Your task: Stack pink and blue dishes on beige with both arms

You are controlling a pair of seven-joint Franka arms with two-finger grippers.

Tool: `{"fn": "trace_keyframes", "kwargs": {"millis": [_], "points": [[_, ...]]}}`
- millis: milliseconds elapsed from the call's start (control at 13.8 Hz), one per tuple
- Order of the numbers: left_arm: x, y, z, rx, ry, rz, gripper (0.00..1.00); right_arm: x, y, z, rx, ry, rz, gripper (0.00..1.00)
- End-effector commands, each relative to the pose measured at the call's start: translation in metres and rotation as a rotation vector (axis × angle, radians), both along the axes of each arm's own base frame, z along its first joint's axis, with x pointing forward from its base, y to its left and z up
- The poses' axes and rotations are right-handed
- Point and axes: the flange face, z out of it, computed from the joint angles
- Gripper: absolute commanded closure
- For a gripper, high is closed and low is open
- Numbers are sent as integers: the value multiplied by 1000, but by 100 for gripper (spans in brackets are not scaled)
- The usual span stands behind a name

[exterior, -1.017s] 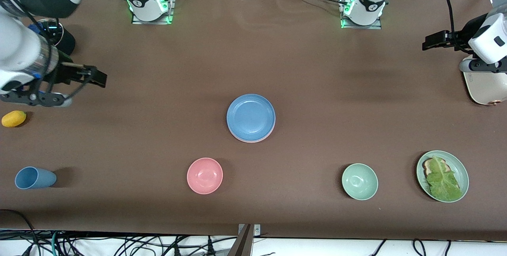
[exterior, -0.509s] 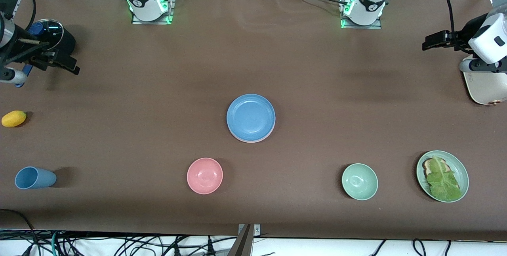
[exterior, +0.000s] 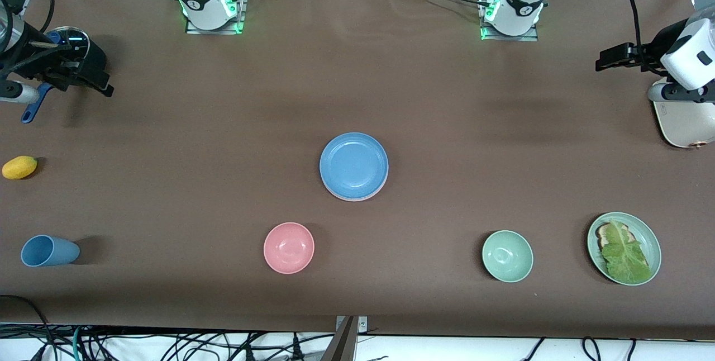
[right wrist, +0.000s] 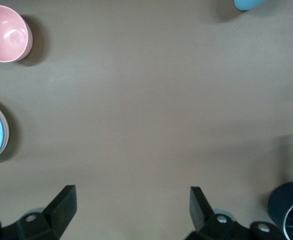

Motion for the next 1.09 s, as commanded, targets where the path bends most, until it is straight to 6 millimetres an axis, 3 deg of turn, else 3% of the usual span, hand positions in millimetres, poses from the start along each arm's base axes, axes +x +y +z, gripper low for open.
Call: {"fn": "trace_keyframes", "kwargs": {"millis": [0,1017], "points": [[-1,0,7,19,-16,-15,0,8,-5,5,-15,11,7,0],[-1,-1,8,16,-17,-15,0,6,-6,6,-15,6,62,0]]}}
